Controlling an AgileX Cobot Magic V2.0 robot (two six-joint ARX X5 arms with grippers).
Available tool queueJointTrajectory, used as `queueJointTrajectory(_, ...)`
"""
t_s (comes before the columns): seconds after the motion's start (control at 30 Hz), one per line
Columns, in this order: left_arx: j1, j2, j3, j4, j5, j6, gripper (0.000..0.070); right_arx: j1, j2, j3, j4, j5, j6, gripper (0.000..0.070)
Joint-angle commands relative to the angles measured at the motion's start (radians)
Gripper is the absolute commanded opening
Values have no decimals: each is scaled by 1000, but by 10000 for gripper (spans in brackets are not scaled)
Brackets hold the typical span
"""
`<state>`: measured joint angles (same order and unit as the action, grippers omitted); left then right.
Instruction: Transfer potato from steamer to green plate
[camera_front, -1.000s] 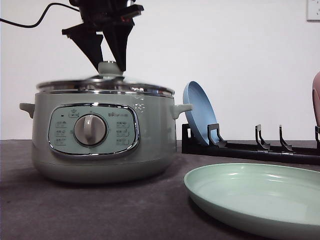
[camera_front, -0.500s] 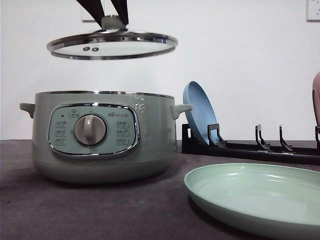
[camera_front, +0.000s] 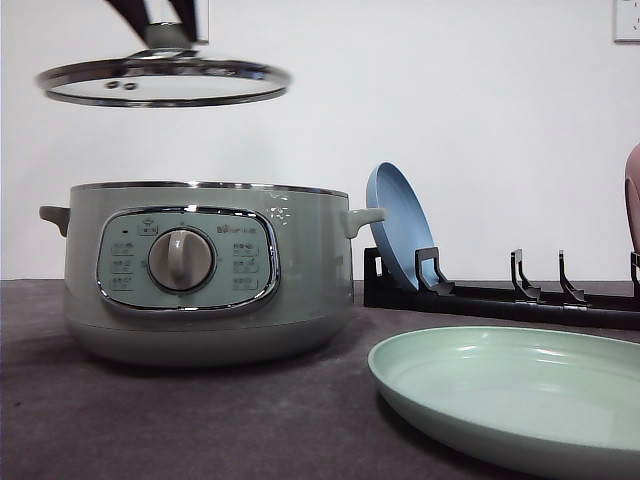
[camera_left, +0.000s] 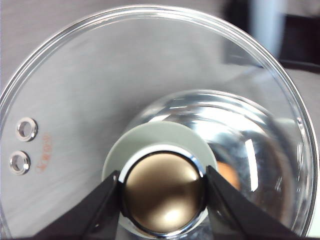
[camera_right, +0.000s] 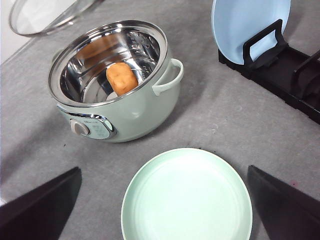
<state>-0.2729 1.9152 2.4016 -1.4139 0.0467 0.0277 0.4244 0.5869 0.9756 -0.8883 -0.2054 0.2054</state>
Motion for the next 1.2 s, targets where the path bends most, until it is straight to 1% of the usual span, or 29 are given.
queueJointTrajectory(0.0, 28, -23, 47, -16, -3, 7, 0, 3, 6, 19, 5, 4, -16, 700)
queueJointTrajectory(0.2, 150, -23, 47, -28, -3, 6, 0, 3, 6, 19, 5, 4, -15, 700)
queueJointTrajectory(0.33, 213, -23, 47, -30, -3, 3, 0, 3, 7, 19, 5, -3, -15, 698)
queueJointTrajectory(0.4, 232, -23, 47, -30, -3, 0, 0, 3, 20, 19, 6, -10, -13, 692)
queueJointTrajectory(0.5, 246, -23, 47, -30, -3, -2, 0, 3, 70, 25, 6, -45, -14, 692)
queueJointTrajectory(0.67, 253, -23, 47, -30, -3, -2, 0, 6, 251, 95, 5, -128, -63, 692)
queueJointTrajectory(0.73, 253, -23, 47, -30, -3, -2, 0, 7, 342, 151, 3, -146, -88, 692)
queueJointTrajectory(0.83, 253, -23, 47, -30, -3, -2, 0, 15, 494, 261, -8, -155, -146, 691)
queueJointTrajectory(1.0, 253, -23, 47, -29, -3, -2, 0, 46, 757, 497, -74, -152, -238, 691)
queueJointTrajectory(1.17, 253, -23, 47, -29, -3, -2, 0, 88, 1018, 764, -140, -131, -281, 691)
